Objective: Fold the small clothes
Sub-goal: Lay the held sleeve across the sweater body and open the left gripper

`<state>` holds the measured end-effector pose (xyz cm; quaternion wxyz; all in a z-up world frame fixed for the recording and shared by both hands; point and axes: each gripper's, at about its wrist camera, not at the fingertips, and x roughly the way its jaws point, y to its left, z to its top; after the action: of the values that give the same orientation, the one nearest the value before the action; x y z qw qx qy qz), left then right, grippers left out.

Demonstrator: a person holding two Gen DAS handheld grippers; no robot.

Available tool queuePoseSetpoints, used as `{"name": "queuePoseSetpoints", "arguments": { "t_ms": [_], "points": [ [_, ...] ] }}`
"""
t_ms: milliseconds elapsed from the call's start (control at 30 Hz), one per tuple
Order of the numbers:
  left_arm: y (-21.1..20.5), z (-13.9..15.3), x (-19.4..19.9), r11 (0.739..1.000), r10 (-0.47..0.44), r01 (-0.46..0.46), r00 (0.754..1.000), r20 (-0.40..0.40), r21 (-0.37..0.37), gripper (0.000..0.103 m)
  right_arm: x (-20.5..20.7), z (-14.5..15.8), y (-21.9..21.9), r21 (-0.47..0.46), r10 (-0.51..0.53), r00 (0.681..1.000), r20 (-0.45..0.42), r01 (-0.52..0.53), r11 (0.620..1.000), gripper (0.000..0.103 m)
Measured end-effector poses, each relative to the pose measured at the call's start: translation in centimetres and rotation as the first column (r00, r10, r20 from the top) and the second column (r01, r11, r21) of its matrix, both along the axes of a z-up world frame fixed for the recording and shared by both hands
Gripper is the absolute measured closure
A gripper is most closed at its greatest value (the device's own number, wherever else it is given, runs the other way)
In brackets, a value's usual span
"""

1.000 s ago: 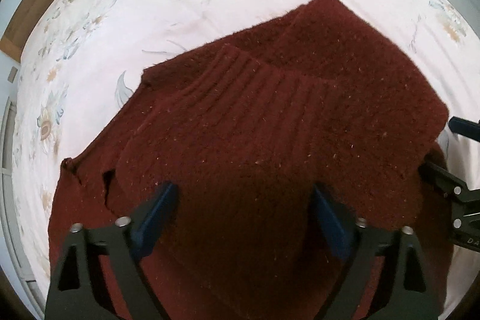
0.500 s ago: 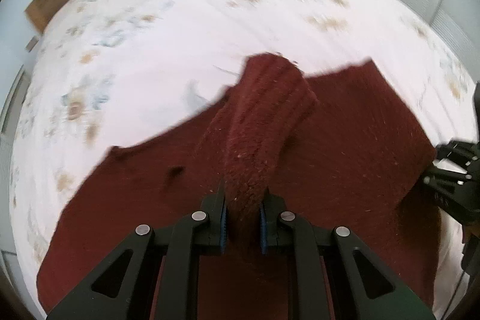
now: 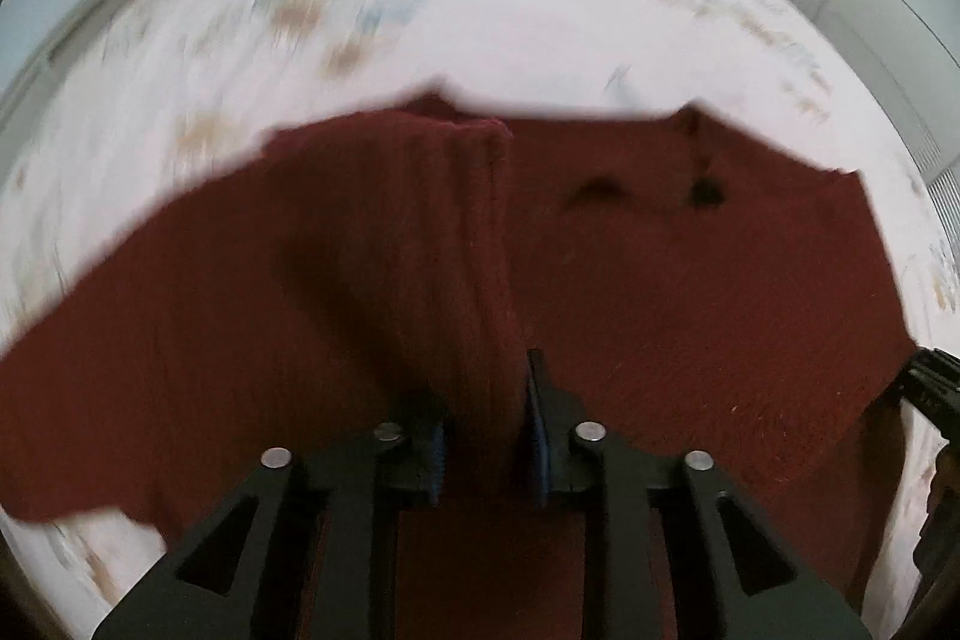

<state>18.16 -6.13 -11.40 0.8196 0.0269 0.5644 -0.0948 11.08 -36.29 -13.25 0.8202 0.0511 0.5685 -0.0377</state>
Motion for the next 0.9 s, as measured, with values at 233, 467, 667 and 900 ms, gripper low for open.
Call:
{"name": "queuePoseSetpoints", "arguments": {
  "t_ms": [233, 467, 667, 900],
  "points": [
    [4.5, 0.4, -0.8, 0.994, 0.092, -0.095, 0.994, -0.054, -0.05, 0.05, 0.5, 0.0, 0.1, 0.004, 0.003, 1.0, -0.011, -0.003, 1.0, 0.086],
    [7.6, 2.2, -1.4, 0.991, 0.112, -0.12, 0.988, -0.103, -0.068, 0.022, 0.0, 0.5, 0.6, -0.024, 0.049, 0.999, -0.021, -0.05, 0.998, 0.083],
    [11.0, 4.1, -0.7, 0.984, 0.144, -0.153, 0.984, -0.102, -0.091, 0.001, -1.0, 1.8, 0.7, -0.075, 0.071, 0.997, -0.028, -0.073, 0.995, 0.06],
    [11.4, 2.3, 2.4, 0.977, 0.155, -0.175, 0.975, -0.158, -0.119, 0.001, -2.5, 2.7, 0.6, -0.111, 0.077, 0.997, -0.033, -0.08, 0.991, 0.042]
  ]
}}
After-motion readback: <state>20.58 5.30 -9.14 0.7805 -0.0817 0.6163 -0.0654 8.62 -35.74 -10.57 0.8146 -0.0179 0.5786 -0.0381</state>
